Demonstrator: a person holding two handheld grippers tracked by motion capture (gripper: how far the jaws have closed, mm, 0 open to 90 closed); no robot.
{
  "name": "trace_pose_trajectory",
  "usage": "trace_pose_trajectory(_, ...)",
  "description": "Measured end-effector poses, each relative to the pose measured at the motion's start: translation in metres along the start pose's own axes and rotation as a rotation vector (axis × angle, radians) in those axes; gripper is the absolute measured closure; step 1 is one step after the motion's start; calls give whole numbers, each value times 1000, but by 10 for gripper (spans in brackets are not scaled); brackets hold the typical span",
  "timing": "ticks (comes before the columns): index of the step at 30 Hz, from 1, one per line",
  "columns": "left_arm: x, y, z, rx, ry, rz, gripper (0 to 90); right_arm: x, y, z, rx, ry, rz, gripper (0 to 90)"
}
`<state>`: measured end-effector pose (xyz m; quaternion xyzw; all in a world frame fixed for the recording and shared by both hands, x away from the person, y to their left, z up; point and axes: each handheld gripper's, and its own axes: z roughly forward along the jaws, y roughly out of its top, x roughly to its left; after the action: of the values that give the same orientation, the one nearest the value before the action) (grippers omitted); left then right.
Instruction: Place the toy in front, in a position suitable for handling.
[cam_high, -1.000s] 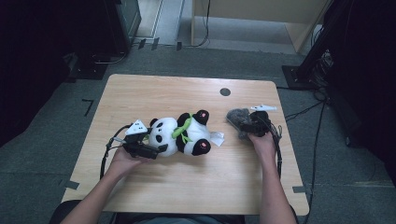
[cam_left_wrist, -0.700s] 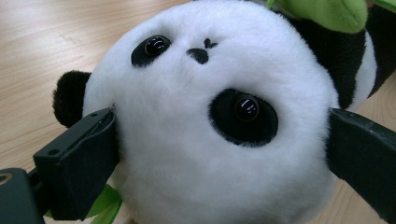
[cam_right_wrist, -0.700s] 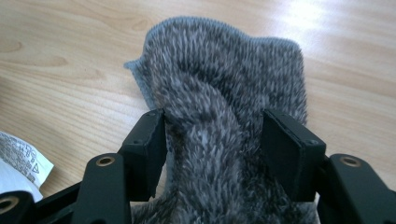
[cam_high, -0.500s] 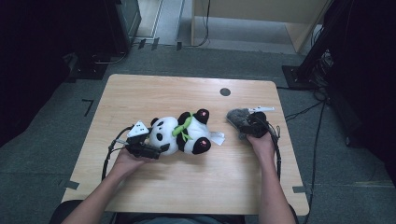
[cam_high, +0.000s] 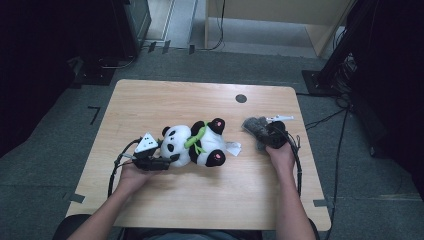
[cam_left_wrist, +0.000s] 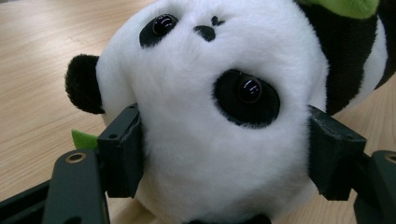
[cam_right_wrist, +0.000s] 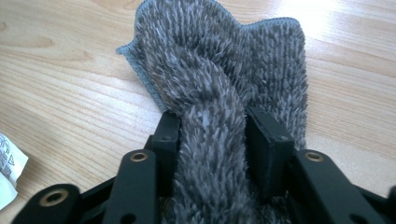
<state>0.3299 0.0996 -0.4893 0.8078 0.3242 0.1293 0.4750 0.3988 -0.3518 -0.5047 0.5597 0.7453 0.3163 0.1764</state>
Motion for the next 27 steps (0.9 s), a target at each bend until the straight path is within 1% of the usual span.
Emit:
trace_pose_trajectory(1, 0, 0, 0, 0, 0, 0, 258, 0, 0, 0, 0, 0, 0, 619)
trace_pose_trajectory(2, 0, 0, 0, 2, 2, -2, 258, 0, 0, 0, 0, -4, 2, 641)
trace_pose_trajectory(3, 0, 1, 0, 5, 3, -3, 257, 0, 1, -1, 2, -8, 7, 690)
trace_pose_trajectory(4, 0, 2, -1, 15, 2, -7, 257, 0, 1, -2, 4, -10, 8, 713)
trace_pose_trajectory(6, 0, 3, -1, 22, -1, -10, 256, 1, 2, -3, 10, -10, 12, 737)
trace_pose_trajectory(9, 2, 5, -1, 34, -12, -24, 255, 2, 4, -6, 16, 10, 10, 748)
trace_pose_trajectory(10, 2, 5, -1, 34, -12, -24, 254, 2, 4, -6, 16, 10, 10, 748)
trace_pose_trajectory(11, 2, 6, -1, 36, -14, -30, 254, 4, 7, -9, 10, 31, 21, 750)
trace_pose_trajectory(15, 2, 5, -1, 36, -14, -18, 256, 9, 12, -15, -11, 67, 33, 750)
trace_pose_trajectory(22, 1, 5, -1, 31, -5, -21, 254, 20, 23, -25, -24, 95, 3, 750)
trace_pose_trajectory(25, 1, 6, -1, 32, -3, -34, 251, 27, 29, -33, -44, 108, -20, 750)
trace_pose_trajectory(27, 1, 6, -1, 31, -3, -38, 251, 31, 33, -37, -43, 111, -29, 750)
